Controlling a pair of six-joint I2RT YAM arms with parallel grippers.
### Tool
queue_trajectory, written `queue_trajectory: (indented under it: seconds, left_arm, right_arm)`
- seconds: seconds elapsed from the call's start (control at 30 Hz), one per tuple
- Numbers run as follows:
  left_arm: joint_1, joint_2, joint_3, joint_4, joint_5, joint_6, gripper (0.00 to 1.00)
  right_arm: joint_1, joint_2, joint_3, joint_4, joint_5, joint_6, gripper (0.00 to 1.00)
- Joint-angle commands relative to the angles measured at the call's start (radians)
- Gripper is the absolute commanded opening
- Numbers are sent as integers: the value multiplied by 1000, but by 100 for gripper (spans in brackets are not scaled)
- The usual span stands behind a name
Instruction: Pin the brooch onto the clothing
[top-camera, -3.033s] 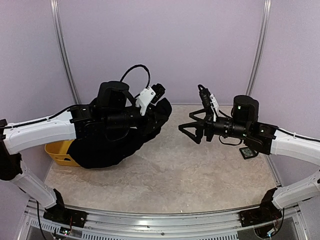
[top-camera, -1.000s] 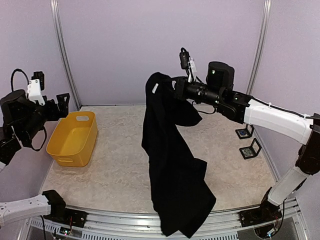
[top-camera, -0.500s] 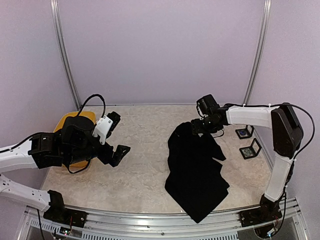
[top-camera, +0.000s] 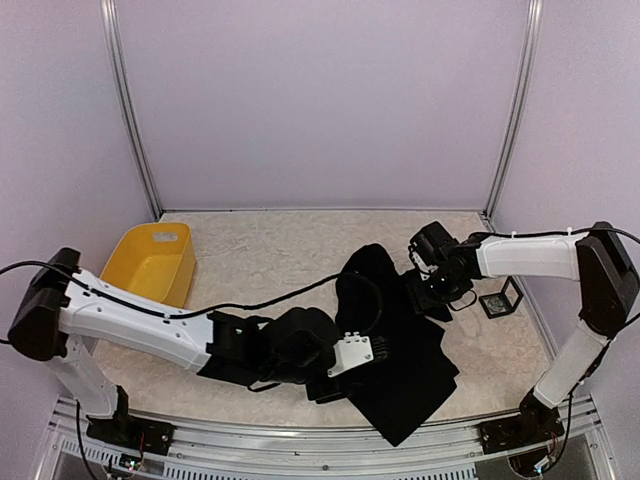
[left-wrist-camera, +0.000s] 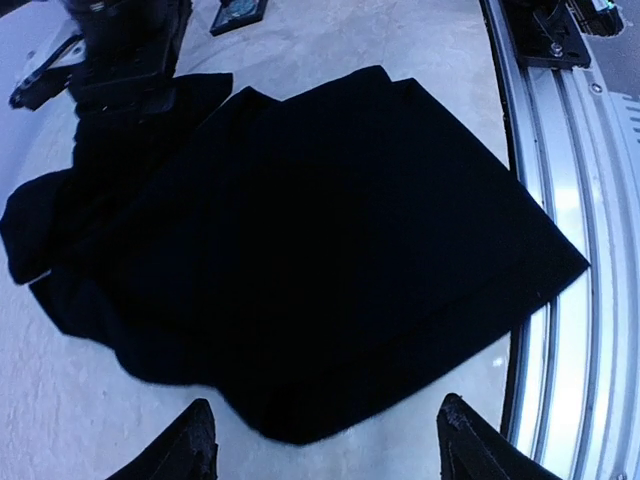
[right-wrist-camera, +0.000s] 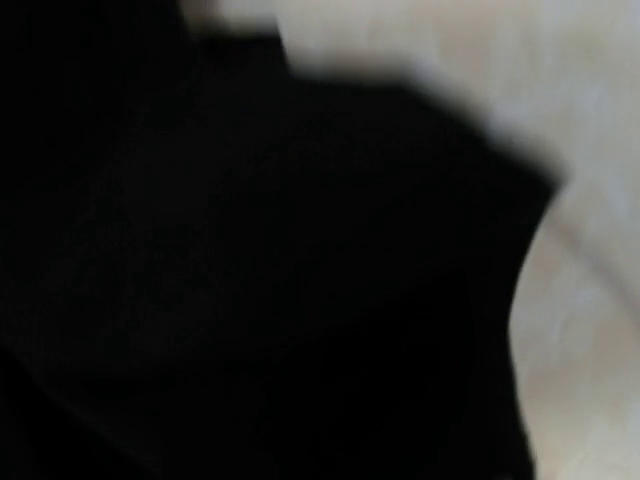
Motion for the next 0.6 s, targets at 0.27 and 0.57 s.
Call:
queue_trajectory:
  seconds: [0.27,0.57]
  left_arm:
    - [33,542,342,21,-21,113,68]
    - [424,444,164,31,-272,-14,67]
  right_arm:
    - [19,77,-83,-18,84,31,59]
    - [318,19,-84,-8,-125,184,58]
